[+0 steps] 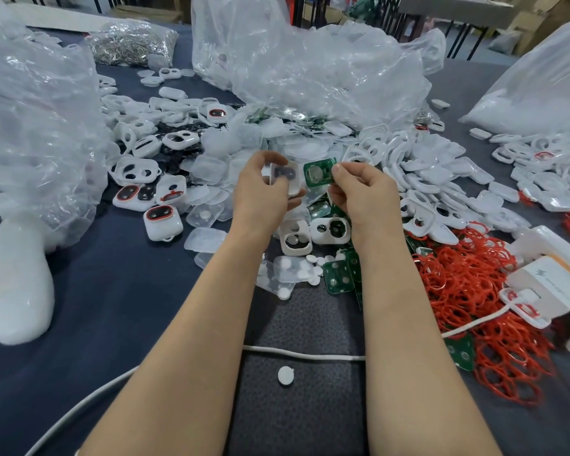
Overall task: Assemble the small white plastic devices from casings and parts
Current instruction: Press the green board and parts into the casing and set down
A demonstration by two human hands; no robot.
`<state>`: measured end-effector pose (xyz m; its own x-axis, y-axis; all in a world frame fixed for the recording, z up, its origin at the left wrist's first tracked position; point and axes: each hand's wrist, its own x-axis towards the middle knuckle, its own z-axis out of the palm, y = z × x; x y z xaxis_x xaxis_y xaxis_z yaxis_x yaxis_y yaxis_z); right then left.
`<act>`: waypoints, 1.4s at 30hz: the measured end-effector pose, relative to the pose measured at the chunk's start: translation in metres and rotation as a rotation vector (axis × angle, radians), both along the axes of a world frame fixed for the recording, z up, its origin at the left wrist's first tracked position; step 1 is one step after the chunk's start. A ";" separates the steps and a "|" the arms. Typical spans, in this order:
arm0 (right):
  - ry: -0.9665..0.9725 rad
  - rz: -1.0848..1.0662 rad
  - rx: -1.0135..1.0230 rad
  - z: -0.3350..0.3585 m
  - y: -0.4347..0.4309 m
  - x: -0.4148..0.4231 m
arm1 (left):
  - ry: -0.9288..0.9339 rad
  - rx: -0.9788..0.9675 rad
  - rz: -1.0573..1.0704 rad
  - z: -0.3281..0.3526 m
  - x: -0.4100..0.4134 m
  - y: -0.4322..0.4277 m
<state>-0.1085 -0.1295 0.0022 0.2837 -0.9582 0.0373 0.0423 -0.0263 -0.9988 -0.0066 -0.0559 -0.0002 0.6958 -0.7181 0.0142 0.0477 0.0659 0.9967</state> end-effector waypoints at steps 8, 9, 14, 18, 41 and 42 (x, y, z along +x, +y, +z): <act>-0.055 -0.039 0.061 -0.001 -0.002 0.001 | -0.043 0.021 0.027 -0.001 0.000 -0.001; -0.055 -0.050 0.063 -0.001 -0.002 0.001 | -0.043 0.026 0.047 -0.001 0.000 0.000; -0.022 -0.074 0.040 -0.002 -0.001 0.001 | -0.329 0.165 0.090 -0.005 0.003 -0.001; -0.004 -0.091 0.027 -0.002 -0.002 0.001 | -0.382 0.225 0.052 -0.005 0.003 -0.002; -0.116 0.104 0.116 0.006 0.006 0.002 | -0.639 0.081 0.243 0.001 -0.007 -0.001; -0.131 0.160 0.126 0.007 0.008 0.003 | -0.586 0.063 0.184 0.002 -0.008 -0.001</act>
